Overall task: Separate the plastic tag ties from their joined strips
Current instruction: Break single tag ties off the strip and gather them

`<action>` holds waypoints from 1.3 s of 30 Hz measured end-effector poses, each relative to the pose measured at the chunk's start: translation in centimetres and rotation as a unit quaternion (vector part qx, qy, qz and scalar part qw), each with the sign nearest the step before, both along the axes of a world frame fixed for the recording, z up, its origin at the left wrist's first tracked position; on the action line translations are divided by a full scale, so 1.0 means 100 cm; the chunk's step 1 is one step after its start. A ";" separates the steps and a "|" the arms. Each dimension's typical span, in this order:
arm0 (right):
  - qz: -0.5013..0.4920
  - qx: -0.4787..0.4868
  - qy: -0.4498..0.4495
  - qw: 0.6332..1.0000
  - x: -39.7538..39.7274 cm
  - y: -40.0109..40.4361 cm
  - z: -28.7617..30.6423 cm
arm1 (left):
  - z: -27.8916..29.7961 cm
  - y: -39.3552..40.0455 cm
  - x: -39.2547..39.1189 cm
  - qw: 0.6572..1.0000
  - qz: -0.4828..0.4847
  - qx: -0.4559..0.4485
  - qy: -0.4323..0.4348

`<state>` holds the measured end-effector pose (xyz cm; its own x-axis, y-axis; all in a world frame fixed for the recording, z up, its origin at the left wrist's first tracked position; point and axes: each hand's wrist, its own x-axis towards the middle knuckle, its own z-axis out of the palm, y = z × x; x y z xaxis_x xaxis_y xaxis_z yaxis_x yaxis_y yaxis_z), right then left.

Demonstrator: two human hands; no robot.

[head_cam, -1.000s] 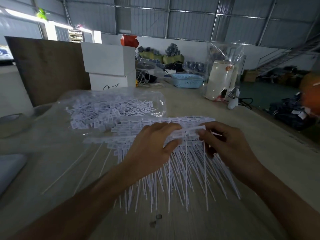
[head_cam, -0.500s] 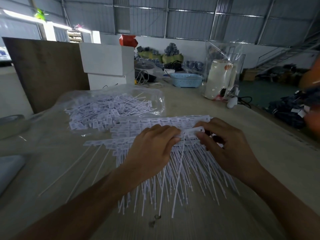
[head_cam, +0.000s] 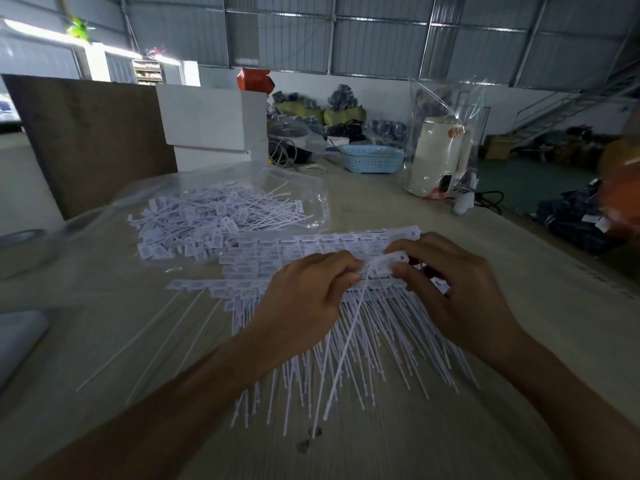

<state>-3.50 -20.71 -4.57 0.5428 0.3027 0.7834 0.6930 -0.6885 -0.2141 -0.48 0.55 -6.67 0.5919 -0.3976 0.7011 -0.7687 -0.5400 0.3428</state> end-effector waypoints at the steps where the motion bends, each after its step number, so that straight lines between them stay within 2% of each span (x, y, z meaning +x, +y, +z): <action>1: 0.000 -0.002 -0.004 1.000 0.000 0.000 -0.001 | 0.000 0.000 0.000 1.000 -0.001 -0.002 0.004; 7: 0.003 -0.027 -0.030 0.999 0.002 -0.004 -0.003 | -0.003 -0.002 0.003 0.999 -0.018 -0.014 0.045; 11: 0.014 -0.050 -0.054 0.997 0.002 -0.003 -0.003 | -0.003 -0.003 0.006 0.991 -0.040 -0.078 0.099; 14: 0.017 0.006 -0.016 1.000 0.001 -0.003 -0.001 | -0.001 -0.004 0.004 0.992 -0.058 -0.088 0.067; 16: 0.033 0.070 0.039 0.996 -0.001 0.000 -0.001 | -0.001 -0.005 0.004 0.991 -0.067 -0.084 0.083; 20: 0.077 0.185 0.157 0.967 -0.002 0.004 0.000 | -0.002 -0.003 0.004 0.994 -0.059 -0.072 0.064; 23: 0.079 0.189 0.174 0.963 0.000 0.001 -0.001 | -0.001 -0.002 0.001 0.996 -0.053 -0.059 0.043; 29: 0.118 0.204 0.183 0.954 -0.002 0.000 0.002 | 0.000 -0.003 -0.005 0.999 -0.031 0.030 -0.007; 32: 0.118 0.255 0.244 0.928 -0.003 -0.002 0.007 | 0.001 -0.003 -0.005 0.999 -0.035 0.014 -0.021; 39: 0.162 0.276 0.349 0.881 -0.006 0.000 0.006 | 0.005 -0.003 -0.006 0.999 -0.030 0.001 -0.032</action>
<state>-4.13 -20.72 -4.01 0.9060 0.2080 0.3687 0.4001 -0.1363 -0.9063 -1.05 0.29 -6.22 0.5210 -0.4327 0.7357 -0.8203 -0.4921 0.2915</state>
